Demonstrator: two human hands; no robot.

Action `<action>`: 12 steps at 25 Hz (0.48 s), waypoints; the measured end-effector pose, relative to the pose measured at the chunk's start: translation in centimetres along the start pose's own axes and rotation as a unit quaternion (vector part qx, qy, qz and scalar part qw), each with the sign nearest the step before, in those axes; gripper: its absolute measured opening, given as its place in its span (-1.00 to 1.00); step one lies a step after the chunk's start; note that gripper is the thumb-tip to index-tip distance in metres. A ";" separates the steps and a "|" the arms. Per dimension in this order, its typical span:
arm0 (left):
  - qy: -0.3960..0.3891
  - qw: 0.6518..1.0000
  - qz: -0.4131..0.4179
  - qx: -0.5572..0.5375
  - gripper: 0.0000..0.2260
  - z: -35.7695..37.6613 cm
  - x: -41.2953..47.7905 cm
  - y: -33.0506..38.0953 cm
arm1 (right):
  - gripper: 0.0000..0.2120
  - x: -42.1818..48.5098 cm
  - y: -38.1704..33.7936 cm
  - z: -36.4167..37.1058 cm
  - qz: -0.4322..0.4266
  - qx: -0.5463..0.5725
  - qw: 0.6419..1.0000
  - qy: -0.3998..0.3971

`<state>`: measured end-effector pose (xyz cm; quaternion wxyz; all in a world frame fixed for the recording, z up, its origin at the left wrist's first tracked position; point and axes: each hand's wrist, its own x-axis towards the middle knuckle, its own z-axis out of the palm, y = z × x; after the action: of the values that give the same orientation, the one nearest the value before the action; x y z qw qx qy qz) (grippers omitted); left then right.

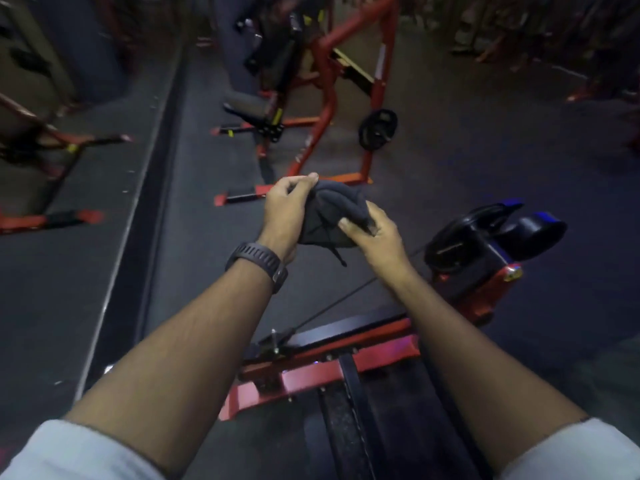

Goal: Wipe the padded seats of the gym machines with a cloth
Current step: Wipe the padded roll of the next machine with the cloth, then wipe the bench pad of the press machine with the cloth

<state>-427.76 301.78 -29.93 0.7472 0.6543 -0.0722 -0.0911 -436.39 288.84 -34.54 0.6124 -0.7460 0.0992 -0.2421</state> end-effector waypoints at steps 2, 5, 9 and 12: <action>-0.022 1.000 -0.003 0.002 -0.93 -5.2 0.1 1.4 | -0.76 0.6 -0.7 3.9 0.007 0.029 0.999 -0.027; -0.046 0.997 -0.011 0.058 -0.72 -13.2 0.1 3.0 | -0.79 0.8 -2.2 10.5 0.053 0.112 0.990 -0.066; 0.020 0.982 0.016 0.187 -0.84 -22.7 1.4 4.0 | -0.83 1.0 -5.0 19.8 0.057 0.176 0.978 -0.092; 0.081 0.952 -0.032 0.293 -0.76 -28.5 2.5 5.5 | -0.88 1.5 -6.5 25.7 0.017 0.143 0.980 -0.134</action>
<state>-418.60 329.39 -28.35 0.5230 0.8515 -0.0139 -0.0359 -423.65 311.88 -31.36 0.7246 -0.6746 -0.0074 -0.1410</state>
